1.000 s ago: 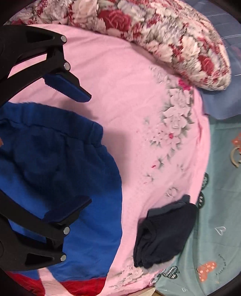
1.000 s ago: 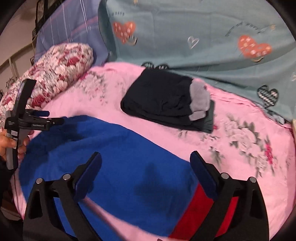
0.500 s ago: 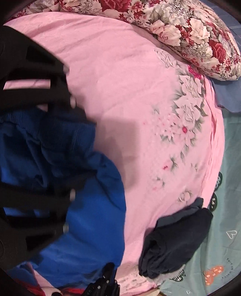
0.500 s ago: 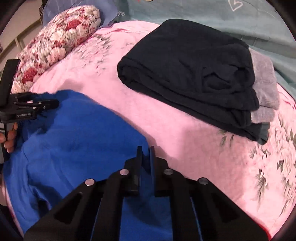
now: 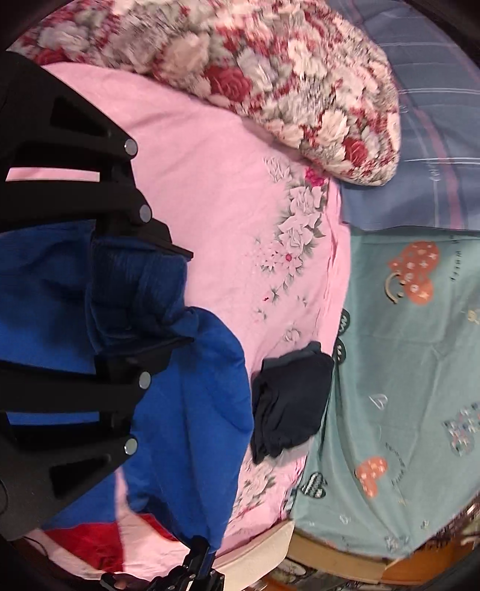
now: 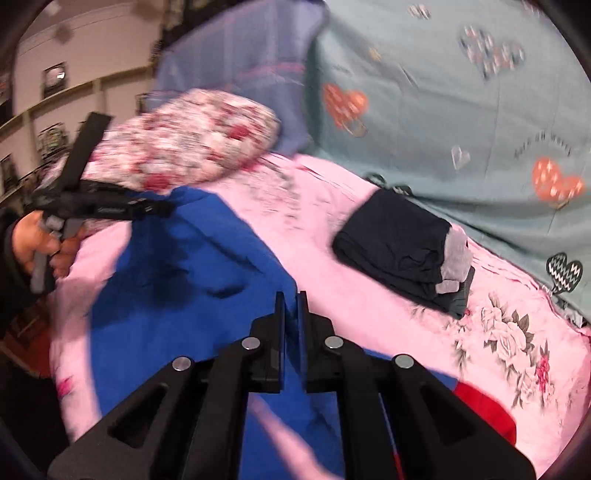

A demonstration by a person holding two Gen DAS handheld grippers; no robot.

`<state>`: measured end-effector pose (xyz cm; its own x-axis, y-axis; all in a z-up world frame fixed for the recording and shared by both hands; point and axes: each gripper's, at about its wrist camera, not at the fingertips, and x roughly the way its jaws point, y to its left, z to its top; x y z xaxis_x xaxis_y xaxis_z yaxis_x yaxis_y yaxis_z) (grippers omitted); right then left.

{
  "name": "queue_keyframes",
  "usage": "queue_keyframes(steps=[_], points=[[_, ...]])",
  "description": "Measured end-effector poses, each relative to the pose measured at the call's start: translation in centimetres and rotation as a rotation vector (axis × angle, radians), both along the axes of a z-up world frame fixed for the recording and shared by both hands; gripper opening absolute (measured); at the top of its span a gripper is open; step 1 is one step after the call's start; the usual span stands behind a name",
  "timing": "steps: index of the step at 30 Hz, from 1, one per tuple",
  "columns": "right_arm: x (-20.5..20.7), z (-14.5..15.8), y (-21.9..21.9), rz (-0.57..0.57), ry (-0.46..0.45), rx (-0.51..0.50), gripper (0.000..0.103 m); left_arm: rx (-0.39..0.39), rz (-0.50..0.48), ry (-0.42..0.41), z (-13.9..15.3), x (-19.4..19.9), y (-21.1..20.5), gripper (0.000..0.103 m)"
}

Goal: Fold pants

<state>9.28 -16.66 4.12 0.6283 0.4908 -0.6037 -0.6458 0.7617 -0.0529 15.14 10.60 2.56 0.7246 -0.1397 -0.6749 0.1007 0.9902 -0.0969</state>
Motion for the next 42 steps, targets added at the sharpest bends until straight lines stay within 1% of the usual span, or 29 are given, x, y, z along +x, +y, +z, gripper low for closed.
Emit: queue_keyframes(steps=[1,2,3,4,5,6,7,9,11,13,15,18,19,21,23,25,27,28,29,30,31,32,33,34,37,38,39,40,42], points=[[-2.6,-0.7,0.4,0.032,0.009,-0.017,0.006,0.018,-0.007,-0.010,0.0,-2.6,0.2,0.044],[-4.2,-1.5,0.7,0.056,0.021,-0.038,0.006,0.034,-0.007,-0.013,-0.4,-4.1,0.3,0.046],[-6.2,-3.0,1.4,0.084,0.046,-0.069,0.006,0.066,-0.006,-0.011,-1.2,-6.2,0.3,0.059],[-7.4,-4.5,2.0,0.102,0.071,-0.097,0.006,0.098,-0.011,0.004,-2.4,-7.5,0.3,0.072],[-8.7,-6.5,2.7,0.118,0.105,-0.129,0.006,0.123,-0.012,0.026,-3.7,-8.6,0.4,0.076],[-9.5,-8.3,3.2,0.123,0.134,-0.155,0.006,0.129,-0.012,0.043,-4.6,-9.1,0.6,0.076],[-10.0,-10.2,3.6,0.119,0.165,-0.180,0.006,0.119,-0.014,0.078,-6.0,-9.9,1.1,0.077],[-10.1,-12.0,3.6,0.094,0.202,-0.179,0.006,0.084,0.002,0.126,-7.6,-10.7,2.0,0.077],[-10.0,-11.8,3.2,0.072,0.195,-0.147,0.006,0.040,0.021,0.133,-8.1,-11.7,2.8,0.079],[-10.1,-11.3,3.1,0.058,0.190,-0.124,0.006,0.025,0.030,0.130,-8.1,-12.2,3.2,0.084],[-10.2,-11.3,3.2,0.054,0.186,-0.119,0.006,0.008,0.032,0.137,-8.1,-12.4,3.4,0.084],[-10.6,-11.4,3.1,0.050,0.192,-0.121,0.006,-0.089,0.022,0.142,-7.6,-12.2,3.4,0.084],[-10.5,-11.4,3.0,0.047,0.194,-0.117,0.006,-0.153,0.006,0.146,-7.3,-12.2,3.2,0.084],[-10.9,-11.6,3.0,0.044,0.196,-0.104,0.007,-0.235,-0.009,0.153,-7.1,-11.9,2.6,0.084],[-10.9,-11.8,2.9,0.039,0.202,-0.088,0.007,-0.258,-0.018,0.161,-7.2,-11.3,1.5,0.085],[-10.9,-11.9,2.8,0.036,0.204,-0.075,0.008,-0.263,0.000,0.184,-7.9,-10.4,0.8,0.086],[-10.9,-11.9,2.6,0.033,0.207,-0.063,0.008,-0.319,0.029,0.213,-9.0,-9.2,0.8,0.085],[-10.9,-11.9,2.6,0.031,0.209,-0.056,0.008,-0.331,0.039,0.221,-9.5,-8.7,1.0,0.080],[-10.9,-11.9,2.6,0.029,0.210,-0.054,0.008,-0.344,0.049,0.229,-9.9,-8.2,1.2,0.068],[-10.9,-11.9,2.6,0.027,0.211,-0.052,0.008,-0.363,0.061,0.238,-10.3,-7.6,1.5,0.028],[-11.0,-11.8,2.6,0.022,0.210,-0.052,0.007,-0.398,0.070,0.250,-10.5,-7.0,2.2,0.008],[-11.0,-11.5,2.7,0.019,0.203,-0.046,0.007,-0.437,0.082,0.252,-10.5,-6.5,3.0,0.008],[-11.0,-11.2,2.8,0.019,0.196,-0.039,0.007,-0.455,0.086,0.245,-10.1,-6.2,3.6,0.008],[-11.1,-10.6,3.0,0.019,0.177,-0.029,0.007,-0.457,0.082,0.228,-9.3,-5.9,4.1,0.007],[-11.2,-9.1,3.7,0.049,0.151,0.007,0.007,-0.414,0.066,0.126,-5.8,-6.4,4.6,0.008],[-11.2,-9.0,4.0,0.059,0.149,0.008,0.007,-0.394,0.065,0.092,-4.8,-6.8,4.8,0.008],[-11.2,-9.2,4.4,0.070,0.156,0.005,0.007,-0.381,0.068,0.083,-4.5,-7.1,5.0,0.008],[-11.2,-9.8,4.8,0.081,0.179,-0.004,0.007,-0.349,0.080,0.097,-5.0,-7.3,5.2,0.008],[-10.9,-11.3,5.6,0.089,0.230,-0.031,0.007,-0.309,0.108,0.163,-7.5,-7.3,5.8,0.008]])
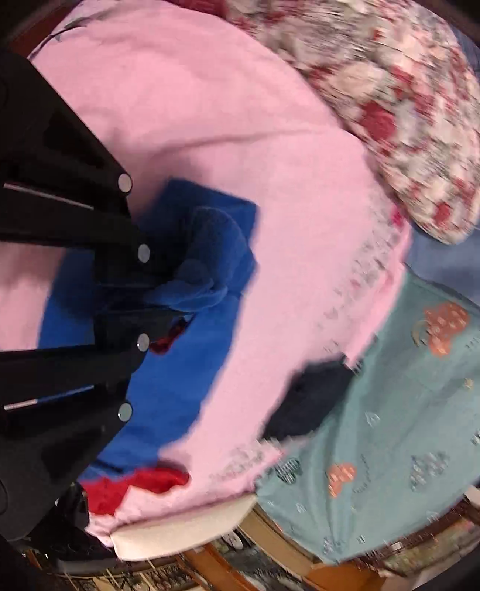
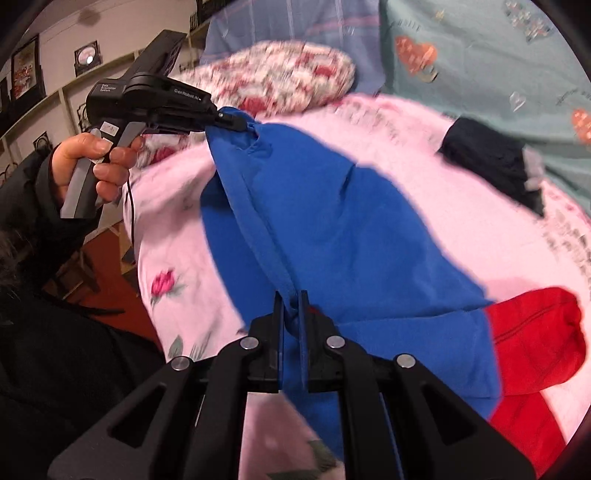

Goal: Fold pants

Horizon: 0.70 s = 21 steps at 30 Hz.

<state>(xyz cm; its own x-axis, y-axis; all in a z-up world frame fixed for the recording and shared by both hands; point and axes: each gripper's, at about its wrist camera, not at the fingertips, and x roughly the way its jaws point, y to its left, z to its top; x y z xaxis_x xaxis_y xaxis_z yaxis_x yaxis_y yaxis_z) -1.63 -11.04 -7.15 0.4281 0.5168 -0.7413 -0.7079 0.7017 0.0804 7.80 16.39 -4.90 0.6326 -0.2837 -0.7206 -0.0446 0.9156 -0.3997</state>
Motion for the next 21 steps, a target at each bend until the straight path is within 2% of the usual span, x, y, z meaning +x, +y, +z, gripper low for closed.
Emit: queue_keyframes(steps=[2,3,7,9,12,14,15,16,18,21], points=[[0.0,-0.6,0.2,0.000,0.010,-0.002,0.008,0.011,0.022,0.096,-3.6,-0.3,0.8,0.009],[0.0,-0.4,0.1,0.000,0.015,0.004,0.009,0.006,0.026,0.105,-4.4,-0.6,1.2,0.011],[-0.5,0.4,0.1,0.007,-0.002,0.015,0.008,0.046,0.032,0.038,-3.3,-1.5,0.9,0.014],[-1.1,1.0,0.1,0.044,-0.006,0.057,0.007,0.085,0.030,0.020,-2.7,-1.4,0.7,0.017],[-0.6,-0.5,0.9,0.040,0.029,-0.018,0.007,0.130,0.017,0.069,-4.0,-1.1,0.8,0.018],[-0.4,-0.5,0.7,0.032,0.049,0.011,0.007,0.164,0.010,0.065,-4.1,-1.5,0.4,0.018],[-0.4,-0.2,0.5,0.032,0.051,0.020,0.008,0.181,0.004,0.059,-3.8,-1.8,0.1,0.022],[-0.6,0.5,0.0,0.034,0.043,0.040,0.010,0.205,0.004,0.043,-3.0,-2.5,-0.2,0.037],[-0.9,2.1,-1.5,0.016,0.005,0.078,0.028,0.243,-0.003,-0.007,-1.1,-4.1,-0.9,0.062],[-0.5,4.7,-4.7,-0.073,-0.060,0.106,0.032,0.287,-0.072,-0.110,2.2,-6.8,-3.2,0.067]])
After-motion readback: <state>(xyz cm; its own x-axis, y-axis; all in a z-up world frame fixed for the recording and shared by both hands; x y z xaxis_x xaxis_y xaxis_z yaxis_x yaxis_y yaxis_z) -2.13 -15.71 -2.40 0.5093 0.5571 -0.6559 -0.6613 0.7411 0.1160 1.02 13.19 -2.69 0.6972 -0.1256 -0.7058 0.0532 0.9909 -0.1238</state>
